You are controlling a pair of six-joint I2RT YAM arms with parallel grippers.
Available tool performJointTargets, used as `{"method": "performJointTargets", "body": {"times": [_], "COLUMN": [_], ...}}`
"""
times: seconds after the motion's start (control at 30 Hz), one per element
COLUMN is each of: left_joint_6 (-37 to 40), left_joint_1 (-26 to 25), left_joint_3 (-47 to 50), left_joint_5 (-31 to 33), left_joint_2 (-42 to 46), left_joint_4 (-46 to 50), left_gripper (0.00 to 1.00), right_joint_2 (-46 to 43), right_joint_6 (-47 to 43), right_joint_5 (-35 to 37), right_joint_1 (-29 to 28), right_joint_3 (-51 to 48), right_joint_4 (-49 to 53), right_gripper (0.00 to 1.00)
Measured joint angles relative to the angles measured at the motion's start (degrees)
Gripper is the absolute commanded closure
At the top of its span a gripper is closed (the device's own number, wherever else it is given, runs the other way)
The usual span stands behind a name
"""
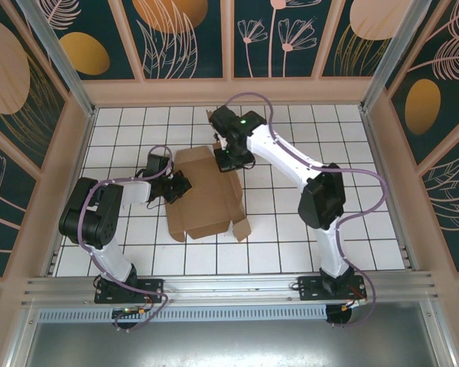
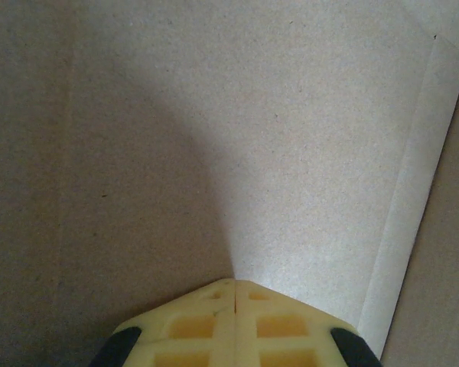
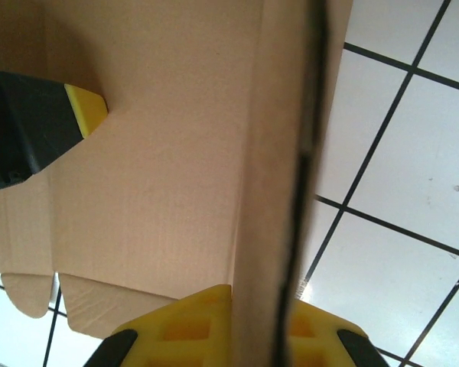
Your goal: Fold the paper box
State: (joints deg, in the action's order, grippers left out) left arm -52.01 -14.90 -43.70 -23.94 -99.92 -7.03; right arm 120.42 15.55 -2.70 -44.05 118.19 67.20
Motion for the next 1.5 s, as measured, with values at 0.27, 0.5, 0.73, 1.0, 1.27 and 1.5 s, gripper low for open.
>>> {"method": "performJointTargets", "body": {"times": [0.27, 0.5, 0.73, 1.0, 1.27, 1.5], "left_joint_6": [-0.04, -0.2, -0.2, -0.2, -0.17, 0.26], "left_joint_1": [-0.02, -0.5, -0.55, -0.55, -0.66, -0.66], "left_joint_3": [0.0, 0.0, 0.0, 0.0, 0.0, -0.13], "left_joint_5": [-0.02, -0.48, -0.72, -1.09, -0.79, 1.4], "left_joint_2": [0.0, 0.0, 0.0, 0.0, 0.0, 0.66], "left_joint_4": [0.09, 0.04, 0.02, 0.07, 0.2, 1.7], "left_gripper": [1.0, 1.0, 1.0, 1.0, 1.0, 1.0], "right_joint_2": [6.6, 12.24, 12.2, 6.67, 5.84, -2.21], "right_joint_6": [1.4, 1.29, 0.66, -0.48, -0.61, -3.1], "right_joint_5": [6.14, 7.69, 7.56, 1.86, 3.65, 8.7], "right_joint_1": [-4.87, -8.5, -8.55, -6.88, -6.8, -2.54], "right_joint_3": [8.37, 11.82, 11.43, 2.23, 0.98, -2.71], "right_joint_4": [3.89, 2.62, 1.7, -5.66, -6.97, -6.84], "right_gripper": [0.88, 0.78, 0.69, 0.65, 0.68, 0.73]}}
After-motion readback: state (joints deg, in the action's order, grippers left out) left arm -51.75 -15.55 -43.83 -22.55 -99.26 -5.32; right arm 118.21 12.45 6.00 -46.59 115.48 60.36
